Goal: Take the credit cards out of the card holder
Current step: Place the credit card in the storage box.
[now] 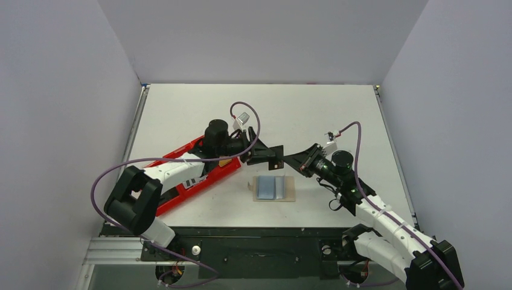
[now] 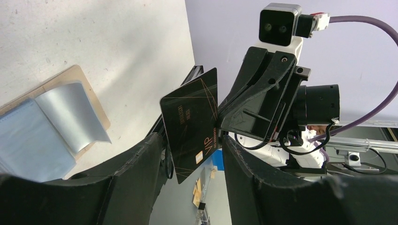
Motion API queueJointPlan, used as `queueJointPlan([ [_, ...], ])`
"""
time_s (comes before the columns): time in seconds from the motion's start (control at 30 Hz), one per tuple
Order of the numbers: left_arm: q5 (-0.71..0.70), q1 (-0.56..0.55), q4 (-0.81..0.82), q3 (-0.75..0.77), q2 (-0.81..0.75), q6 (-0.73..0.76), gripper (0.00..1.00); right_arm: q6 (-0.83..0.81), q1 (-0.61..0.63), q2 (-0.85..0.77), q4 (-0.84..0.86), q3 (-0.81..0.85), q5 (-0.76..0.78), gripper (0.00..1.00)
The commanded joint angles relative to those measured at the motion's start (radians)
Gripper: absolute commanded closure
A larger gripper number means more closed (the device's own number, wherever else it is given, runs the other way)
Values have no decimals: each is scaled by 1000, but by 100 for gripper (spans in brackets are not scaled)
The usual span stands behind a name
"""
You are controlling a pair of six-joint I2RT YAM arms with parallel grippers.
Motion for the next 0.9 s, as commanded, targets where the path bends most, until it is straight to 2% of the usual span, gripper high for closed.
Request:
queueJointPlan([
  [0.0, 16, -3, 36, -8, -6, 14, 53, -2, -3, -21, 27, 37, -4, 100],
  [0.27, 34, -5, 75, -6, -4, -14, 53, 33, 1, 23, 107, 17, -30, 100],
  [0.37, 45, -6, 116, -9, 4, -42, 57, 39, 3, 34, 124, 13, -33, 100],
  [0.57, 49, -7, 145, -16, 5, -64, 75, 26, 5, 44, 117, 5, -31, 100],
  [0.7, 48, -8, 146, -18, 3, -64, 98, -10, 5, 46, 74, 16, -19, 100],
  [0.77, 41, -9, 131, -18, 2, -55, 100, -38, 8, 43, 34, 29, -7, 87],
  [0.8, 33, -10, 111, -18, -1, -49, 100, -49, 9, 38, -4, 33, 6, 69],
  [0.83, 29, -10, 99, -16, -4, -35, 100, -76, 9, 34, -28, 46, 14, 61],
  [0.87, 20, -10, 71, -16, -11, -28, 100, -89, 11, 28, -72, 53, 34, 47],
])
